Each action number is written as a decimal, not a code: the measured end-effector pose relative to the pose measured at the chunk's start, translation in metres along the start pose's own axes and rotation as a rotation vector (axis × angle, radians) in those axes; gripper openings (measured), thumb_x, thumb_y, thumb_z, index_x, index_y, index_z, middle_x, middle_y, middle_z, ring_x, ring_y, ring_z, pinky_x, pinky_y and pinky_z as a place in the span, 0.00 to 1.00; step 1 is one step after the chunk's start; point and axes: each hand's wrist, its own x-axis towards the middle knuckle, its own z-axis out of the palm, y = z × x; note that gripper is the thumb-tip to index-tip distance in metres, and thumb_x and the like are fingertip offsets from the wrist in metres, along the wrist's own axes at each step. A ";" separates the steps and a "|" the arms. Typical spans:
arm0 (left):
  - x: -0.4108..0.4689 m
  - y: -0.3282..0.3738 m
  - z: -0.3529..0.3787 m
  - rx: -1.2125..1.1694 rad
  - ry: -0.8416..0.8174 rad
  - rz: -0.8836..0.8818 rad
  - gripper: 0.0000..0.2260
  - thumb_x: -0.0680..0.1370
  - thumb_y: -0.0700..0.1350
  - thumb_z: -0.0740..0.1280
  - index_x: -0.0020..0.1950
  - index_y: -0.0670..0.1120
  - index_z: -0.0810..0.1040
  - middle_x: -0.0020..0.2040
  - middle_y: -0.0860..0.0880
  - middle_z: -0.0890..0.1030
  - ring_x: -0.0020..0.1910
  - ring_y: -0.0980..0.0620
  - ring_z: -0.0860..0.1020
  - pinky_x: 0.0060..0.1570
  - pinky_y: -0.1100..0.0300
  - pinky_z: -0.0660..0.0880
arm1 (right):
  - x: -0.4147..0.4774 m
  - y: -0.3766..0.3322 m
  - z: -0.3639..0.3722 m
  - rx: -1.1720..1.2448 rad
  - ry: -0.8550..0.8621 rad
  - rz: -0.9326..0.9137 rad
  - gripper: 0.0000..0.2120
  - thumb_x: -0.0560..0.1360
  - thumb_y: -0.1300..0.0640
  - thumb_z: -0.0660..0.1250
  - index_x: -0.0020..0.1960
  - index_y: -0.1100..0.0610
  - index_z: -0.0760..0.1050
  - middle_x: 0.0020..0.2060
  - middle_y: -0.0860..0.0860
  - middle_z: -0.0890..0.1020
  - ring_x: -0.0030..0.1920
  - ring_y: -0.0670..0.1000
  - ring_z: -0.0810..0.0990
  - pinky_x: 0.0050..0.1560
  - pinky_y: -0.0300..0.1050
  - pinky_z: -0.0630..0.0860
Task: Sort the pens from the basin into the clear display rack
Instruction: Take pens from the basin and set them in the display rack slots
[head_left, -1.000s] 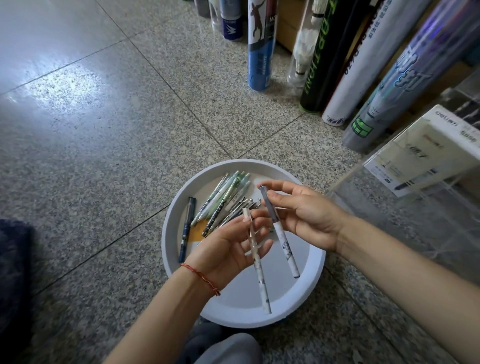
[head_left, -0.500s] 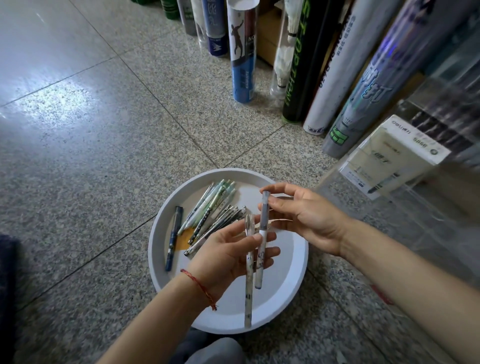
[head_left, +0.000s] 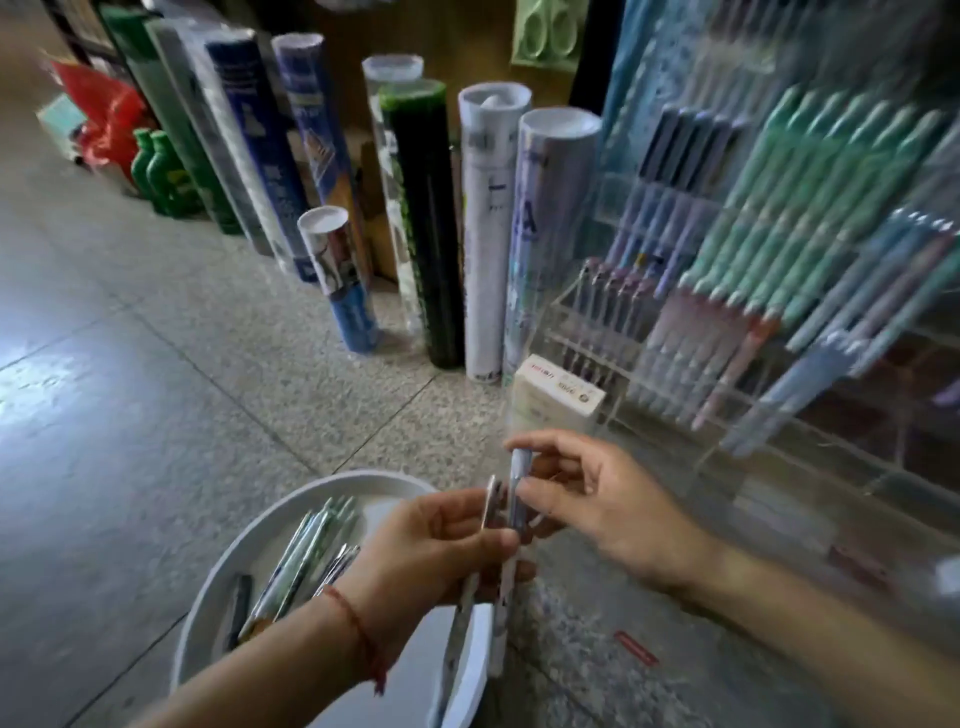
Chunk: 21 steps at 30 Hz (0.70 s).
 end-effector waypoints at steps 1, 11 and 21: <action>0.004 0.007 0.007 0.028 -0.025 -0.012 0.13 0.63 0.36 0.69 0.46 0.42 0.83 0.45 0.40 0.84 0.38 0.45 0.83 0.39 0.55 0.81 | -0.005 -0.001 -0.006 -0.011 0.049 -0.033 0.13 0.74 0.65 0.67 0.51 0.48 0.75 0.41 0.50 0.79 0.40 0.43 0.80 0.41 0.37 0.77; 0.035 0.116 0.103 0.646 -0.095 0.373 0.08 0.75 0.45 0.65 0.42 0.40 0.77 0.23 0.52 0.76 0.18 0.59 0.66 0.18 0.69 0.62 | -0.092 -0.069 -0.116 -0.049 0.561 -0.399 0.13 0.66 0.56 0.67 0.51 0.49 0.77 0.40 0.54 0.77 0.38 0.41 0.80 0.38 0.31 0.76; 0.054 0.122 0.193 0.304 -0.232 0.509 0.11 0.81 0.44 0.54 0.49 0.47 0.76 0.28 0.51 0.75 0.25 0.55 0.66 0.25 0.64 0.63 | -0.128 -0.081 -0.166 -0.586 0.966 -0.749 0.15 0.75 0.62 0.66 0.57 0.47 0.70 0.47 0.41 0.80 0.45 0.40 0.80 0.46 0.31 0.75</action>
